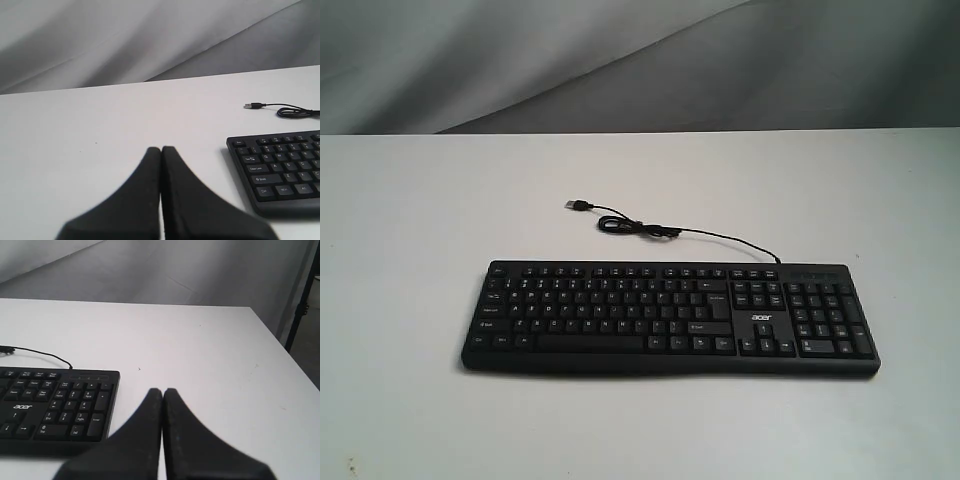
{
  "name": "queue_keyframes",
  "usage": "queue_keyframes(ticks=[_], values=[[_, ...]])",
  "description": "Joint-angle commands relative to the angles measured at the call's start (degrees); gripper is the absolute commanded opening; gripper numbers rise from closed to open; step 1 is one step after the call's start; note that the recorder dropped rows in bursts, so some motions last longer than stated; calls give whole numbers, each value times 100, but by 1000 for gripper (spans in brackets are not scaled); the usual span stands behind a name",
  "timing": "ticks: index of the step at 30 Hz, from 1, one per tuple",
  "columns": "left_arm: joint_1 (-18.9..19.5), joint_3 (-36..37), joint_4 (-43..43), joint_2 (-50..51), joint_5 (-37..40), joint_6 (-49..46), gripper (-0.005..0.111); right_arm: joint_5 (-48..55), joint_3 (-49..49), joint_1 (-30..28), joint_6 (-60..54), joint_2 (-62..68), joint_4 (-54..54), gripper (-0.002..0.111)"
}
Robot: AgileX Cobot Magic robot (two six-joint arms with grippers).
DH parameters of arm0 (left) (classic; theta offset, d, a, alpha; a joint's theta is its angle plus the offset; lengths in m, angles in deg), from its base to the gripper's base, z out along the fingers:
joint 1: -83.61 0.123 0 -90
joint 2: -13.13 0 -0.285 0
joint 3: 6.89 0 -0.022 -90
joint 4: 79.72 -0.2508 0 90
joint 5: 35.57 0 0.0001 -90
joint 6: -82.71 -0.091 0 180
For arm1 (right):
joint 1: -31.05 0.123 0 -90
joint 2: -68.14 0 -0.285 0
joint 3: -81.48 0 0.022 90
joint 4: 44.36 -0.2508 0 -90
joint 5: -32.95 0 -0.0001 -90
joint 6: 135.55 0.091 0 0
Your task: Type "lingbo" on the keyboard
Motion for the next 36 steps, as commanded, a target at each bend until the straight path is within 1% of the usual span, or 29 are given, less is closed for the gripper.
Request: queue_keyframes(ticks=[1,9,11,12,14,16,18,20,22,23,25,27,29,33,36], values=[[11,25,46,-15,-26,23,0,9,14,-52,10,-30,23,0],[11,25,46,-15,-26,23,0,-84,14,-52,10,-30,23,0],[11,25,46,-15,-26,23,0,-696,14,-52,10,-30,-223,0],[11,25,46,-15,-26,23,0,-1204,14,-52,10,-30,-306,0],[11,25,46,-15,-26,23,0,-1775,14,-52,10,-30,-306,0],[11,25,46,-15,-26,23,0,-2065,14,-52,10,-30,-306,0],[11,25,46,-15,-26,23,0,-2081,14,-52,10,-30,-306,0],[11,25,46,-15,-26,23,0,-2565,14,-52,10,-30,-316,0],[11,25,46,-15,-26,23,0,-3282,14,-52,55,-30,-319,0],[11,25,46,-15,-26,23,0,-3403,14,-52,228,-30,-417,0],[11,25,46,-15,-26,23,0,-2869,-217,-52,271,-30,-657,0],[11,25,46,-15,-26,23,0,-2207,-717,-52,271,-30,-657,0],[11,25,46,-15,-26,23,0,-1882,-1135,-52,233,80,-657,0],[11,25,46,-15,-26,23,0,-1087,-2049,-52,233,765,-657,0],[11,25,46,-15,-26,23,0,-429,-2717,-42,177,1539,-657,0]])
